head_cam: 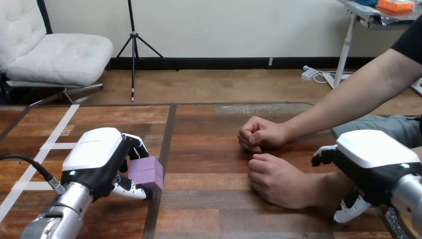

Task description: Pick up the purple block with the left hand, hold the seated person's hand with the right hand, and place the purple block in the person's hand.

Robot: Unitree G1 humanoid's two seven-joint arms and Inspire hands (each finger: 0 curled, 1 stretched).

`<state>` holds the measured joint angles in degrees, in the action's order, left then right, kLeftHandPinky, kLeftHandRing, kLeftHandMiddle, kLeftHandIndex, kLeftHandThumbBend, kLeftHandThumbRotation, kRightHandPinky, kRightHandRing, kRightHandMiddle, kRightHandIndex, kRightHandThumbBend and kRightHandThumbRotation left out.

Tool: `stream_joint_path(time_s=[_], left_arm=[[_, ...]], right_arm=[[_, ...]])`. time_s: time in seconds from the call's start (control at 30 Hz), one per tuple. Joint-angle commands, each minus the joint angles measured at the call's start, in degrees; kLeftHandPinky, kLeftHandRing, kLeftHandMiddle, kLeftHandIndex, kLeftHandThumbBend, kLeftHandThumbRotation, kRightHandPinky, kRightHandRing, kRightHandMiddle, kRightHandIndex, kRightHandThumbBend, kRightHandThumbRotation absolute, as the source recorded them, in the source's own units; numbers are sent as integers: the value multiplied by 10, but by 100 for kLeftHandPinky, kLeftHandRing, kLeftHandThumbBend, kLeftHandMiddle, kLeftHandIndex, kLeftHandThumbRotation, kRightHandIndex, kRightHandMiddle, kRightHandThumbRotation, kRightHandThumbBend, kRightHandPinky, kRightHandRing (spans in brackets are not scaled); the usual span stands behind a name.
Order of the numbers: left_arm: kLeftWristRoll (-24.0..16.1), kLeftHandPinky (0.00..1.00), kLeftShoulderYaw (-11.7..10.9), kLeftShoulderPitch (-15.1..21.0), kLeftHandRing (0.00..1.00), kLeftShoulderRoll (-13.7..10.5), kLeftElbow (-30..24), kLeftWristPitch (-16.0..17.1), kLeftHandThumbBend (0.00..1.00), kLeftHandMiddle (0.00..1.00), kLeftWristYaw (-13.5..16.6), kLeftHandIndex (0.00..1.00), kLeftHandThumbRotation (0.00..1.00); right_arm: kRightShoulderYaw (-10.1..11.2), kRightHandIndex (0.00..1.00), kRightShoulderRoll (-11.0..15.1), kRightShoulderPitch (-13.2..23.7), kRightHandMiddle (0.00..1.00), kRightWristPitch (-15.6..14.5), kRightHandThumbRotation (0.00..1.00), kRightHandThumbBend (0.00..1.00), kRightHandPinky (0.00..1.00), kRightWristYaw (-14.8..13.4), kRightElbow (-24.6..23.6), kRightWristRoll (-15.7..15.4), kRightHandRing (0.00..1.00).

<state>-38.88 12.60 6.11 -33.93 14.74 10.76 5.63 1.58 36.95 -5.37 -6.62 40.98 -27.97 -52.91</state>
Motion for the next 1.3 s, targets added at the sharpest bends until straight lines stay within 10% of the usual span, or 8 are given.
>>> stream_joint_path(time_s=[0.0, 1.27], left_arm=[[1, 40, -14, 23, 44, -2, -21, 4, 73, 49, 8, 48, 0], [5, 40, -19, 19, 44, -6, -26, 2, 73, 49, 5, 48, 0]], right_arm=[[-10, 78, 20, 47, 82, -6, 0, 87, 78, 5, 13, -13, 81], [-83, 83, 34, 95, 86, 15, 5, 79, 86, -9, 128, -50, 85]])
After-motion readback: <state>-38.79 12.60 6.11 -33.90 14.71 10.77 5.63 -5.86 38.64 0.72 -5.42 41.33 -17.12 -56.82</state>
